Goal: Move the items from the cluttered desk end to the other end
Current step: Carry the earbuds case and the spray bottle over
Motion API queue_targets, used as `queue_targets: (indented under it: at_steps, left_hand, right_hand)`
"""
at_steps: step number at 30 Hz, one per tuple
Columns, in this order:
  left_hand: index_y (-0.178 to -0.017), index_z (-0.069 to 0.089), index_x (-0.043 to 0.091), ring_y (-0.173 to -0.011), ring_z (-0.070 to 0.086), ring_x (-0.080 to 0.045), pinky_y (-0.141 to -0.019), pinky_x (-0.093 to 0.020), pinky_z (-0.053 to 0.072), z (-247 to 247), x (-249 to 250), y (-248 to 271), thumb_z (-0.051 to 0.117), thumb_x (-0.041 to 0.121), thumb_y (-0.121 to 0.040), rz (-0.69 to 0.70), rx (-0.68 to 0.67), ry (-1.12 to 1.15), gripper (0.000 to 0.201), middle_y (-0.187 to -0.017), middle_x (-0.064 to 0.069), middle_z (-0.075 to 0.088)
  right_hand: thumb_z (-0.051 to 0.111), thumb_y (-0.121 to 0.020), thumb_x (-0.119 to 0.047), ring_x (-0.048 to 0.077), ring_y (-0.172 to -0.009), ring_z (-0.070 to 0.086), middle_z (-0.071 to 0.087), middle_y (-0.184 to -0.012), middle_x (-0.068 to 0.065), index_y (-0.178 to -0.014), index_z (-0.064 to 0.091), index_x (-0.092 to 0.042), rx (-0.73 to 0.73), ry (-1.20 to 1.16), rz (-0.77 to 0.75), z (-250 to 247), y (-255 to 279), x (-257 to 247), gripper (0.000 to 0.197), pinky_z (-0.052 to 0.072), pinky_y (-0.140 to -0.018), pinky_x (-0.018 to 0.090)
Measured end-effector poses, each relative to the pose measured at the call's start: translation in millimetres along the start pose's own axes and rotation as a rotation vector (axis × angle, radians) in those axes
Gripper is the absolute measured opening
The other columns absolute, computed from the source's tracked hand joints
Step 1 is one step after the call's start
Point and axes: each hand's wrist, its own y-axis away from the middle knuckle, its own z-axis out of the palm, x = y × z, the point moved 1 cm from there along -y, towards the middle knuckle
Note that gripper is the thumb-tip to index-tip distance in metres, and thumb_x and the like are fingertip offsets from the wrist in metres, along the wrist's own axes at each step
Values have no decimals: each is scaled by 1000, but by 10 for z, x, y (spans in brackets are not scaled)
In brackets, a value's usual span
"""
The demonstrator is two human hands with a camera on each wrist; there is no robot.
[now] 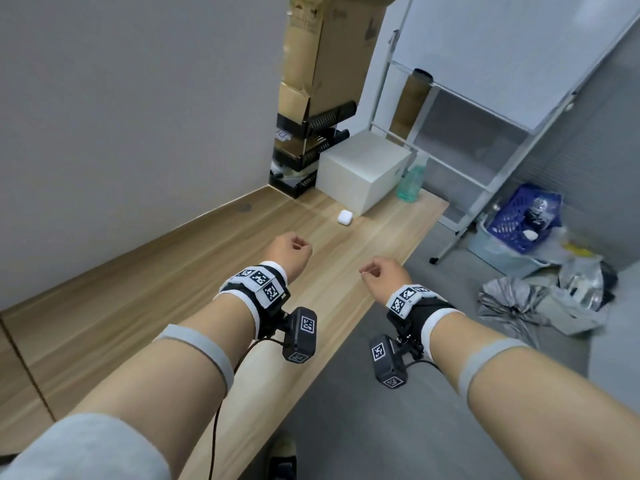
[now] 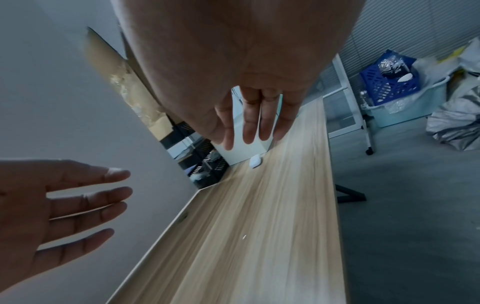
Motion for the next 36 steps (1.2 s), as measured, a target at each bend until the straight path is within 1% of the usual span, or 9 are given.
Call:
queue_targets:
  at_steps: [5, 13, 17, 21, 23, 27, 31, 33, 36]
  left_hand:
    - [-93, 66, 17, -85, 58, -20, -75, -26, 41, 446, 346, -555, 59, 20, -93, -21, -43, -11, 8, -94, -2, 64]
    - [-94, 65, 18, -82, 59, -20, -74, -30, 47, 1358, 848, -1437, 60, 22, -91, -80, -20, -58, 7, -88, 2, 63]
    - [-93, 64, 18, -79, 57, -17, -72, -27, 42, 1787, 1102, -1921, 59, 22, -92, -137, 56, -78, 6, -85, 4, 60]
    - [-82, 59, 28, -84, 63, -20, -72, -28, 45, 2105, 1226, -2312, 63, 24, -89, -220, 102, -82, 9, -91, 1, 69]
    - [-86, 60, 29, -88, 64, -20, -75, -28, 47, 2214, 1209, -2459, 66, 26, -88, -257, 128, -85, 7, -100, -1, 69]
    - [-100, 60, 29, -99, 61, -21, -80, -32, 49, 2352, 1048, -2666, 68, 34, -85, -363, 213, -96, 18, -127, -5, 57]
    - [-123, 55, 22, -81, 54, -18, -71, -27, 42, 2430, 815, -2881, 70, 28, -85, -470, 261, -117, 41, -137, -10, 41]
    - [-132, 51, 22, -93, 54, -21, -78, -28, 45, 2448, 697, -2991, 70, 23, -85, -500, 260, -116, 51, -140, -10, 36]
    - [-143, 43, 27, -123, 51, -29, -101, -35, 44, 2485, 499, -3172, 68, 16, -84, -530, 242, -118, 65, -146, -10, 32]
  right_hand:
    - [58, -90, -17, 21, -91, 64, 66, -105, 2, -104, 70, -15, -35, -64, 60, -320, -548, 401, 18, 46, -75, 27]
    - [59, -89, -12, 21, -85, 59, 59, -93, 0, -103, 65, -14, -25, -155, 88, -820, -1833, 1222, 16, 46, -76, 28]
    - [59, -89, -12, 21, -87, 57, 59, -100, 4, -107, 59, -13, -92, -175, 57, -1107, -2603, 1566, 18, 43, -77, 27]
    - [61, -85, -14, 24, -91, 61, 62, -110, 8, -111, 52, -18, -143, -189, 38, -1418, -3306, 1767, 28, 50, -81, 32]
    - [66, -84, -17, 25, -94, 61, 62, -114, 9, -123, 50, -15, -141, -194, 57, -1546, -3634, 1819, 42, 49, -82, 31]
    - [73, -78, -20, 29, -116, 58, 55, -130, 12, -134, 44, -14, -125, -219, 84, -1658, -4178, 1831, 63, 47, -97, 33]
    - [80, -76, -24, 29, -130, 47, 42, -144, 13, -144, 36, -16, -114, -197, 76, -1603, -4635, 1792, 82, 38, -102, 31]
    - [82, -73, -23, 29, -133, 44, 42, -144, 14, -144, 34, -14, -106, -204, 88, -1510, -4850, 1779, 86, 36, -107, 34]
    - [86, -70, -27, 30, -132, 46, 45, -142, 13, -143, 33, -12, -88, -239, 116, -1328, -5117, 1786, 92, 38, -110, 38]
